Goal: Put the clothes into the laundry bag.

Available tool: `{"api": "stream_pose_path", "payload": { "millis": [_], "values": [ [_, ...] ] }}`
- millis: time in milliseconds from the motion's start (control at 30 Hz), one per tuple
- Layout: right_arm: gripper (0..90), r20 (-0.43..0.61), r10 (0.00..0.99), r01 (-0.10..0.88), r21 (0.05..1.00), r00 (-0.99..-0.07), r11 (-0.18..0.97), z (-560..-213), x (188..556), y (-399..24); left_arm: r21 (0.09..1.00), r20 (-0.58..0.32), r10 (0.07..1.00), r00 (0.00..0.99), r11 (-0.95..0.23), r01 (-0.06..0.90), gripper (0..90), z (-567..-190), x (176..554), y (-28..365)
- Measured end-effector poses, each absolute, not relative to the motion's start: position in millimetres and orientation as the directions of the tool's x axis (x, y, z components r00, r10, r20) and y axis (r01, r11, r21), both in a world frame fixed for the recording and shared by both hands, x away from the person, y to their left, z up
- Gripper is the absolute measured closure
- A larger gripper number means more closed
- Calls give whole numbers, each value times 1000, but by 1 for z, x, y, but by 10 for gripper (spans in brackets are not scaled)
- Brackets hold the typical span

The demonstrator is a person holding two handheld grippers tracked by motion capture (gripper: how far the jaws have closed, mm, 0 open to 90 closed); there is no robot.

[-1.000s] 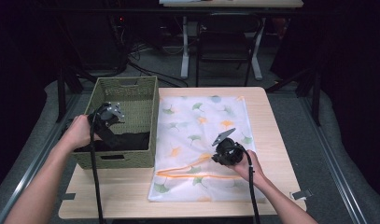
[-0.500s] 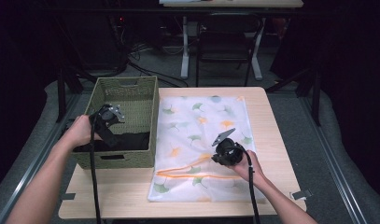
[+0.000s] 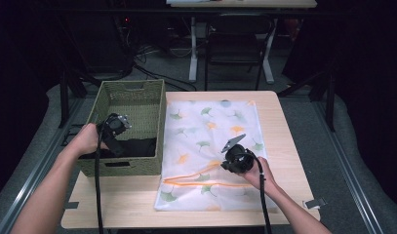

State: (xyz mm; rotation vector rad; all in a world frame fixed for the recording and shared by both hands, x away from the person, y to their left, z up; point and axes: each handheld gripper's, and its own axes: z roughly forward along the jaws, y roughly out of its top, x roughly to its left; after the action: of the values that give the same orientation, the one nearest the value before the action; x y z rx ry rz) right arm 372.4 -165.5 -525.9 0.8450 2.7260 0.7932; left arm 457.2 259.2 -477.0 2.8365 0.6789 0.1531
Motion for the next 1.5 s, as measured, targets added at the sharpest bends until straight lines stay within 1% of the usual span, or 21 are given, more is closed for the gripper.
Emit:
{"api": "stream_pose_path", "payload": {
  "millis": [533,867,967,1167,1333,1433,1500],
  "values": [
    [884,-18,566,468,539,-824,700,-525,371,-165,245,-33,443,896,-865,437,34,-485,464,257],
    [884,-21,566,467,540,-824,700,-525,371,-164,239,-45,452,891,-861,449,42,-489,467,257],
    [884,-22,565,466,540,-824,701,-525,371,-164,250,-59,458,887,-854,457,56,-489,468,260],
    [884,-22,566,467,540,-824,700,-525,371,-164,255,-39,474,880,-846,467,85,-487,470,262],
    [884,-22,566,466,541,-824,700,-525,371,-164,229,-56,460,886,-858,460,90,-489,469,262],
    [884,-20,565,467,541,-825,700,-525,371,-164,233,-65,451,890,-860,453,112,-490,469,262],
    [884,-18,568,470,541,-823,698,-525,370,-164,218,-67,446,893,-866,449,120,-491,469,262]
  ]
}}
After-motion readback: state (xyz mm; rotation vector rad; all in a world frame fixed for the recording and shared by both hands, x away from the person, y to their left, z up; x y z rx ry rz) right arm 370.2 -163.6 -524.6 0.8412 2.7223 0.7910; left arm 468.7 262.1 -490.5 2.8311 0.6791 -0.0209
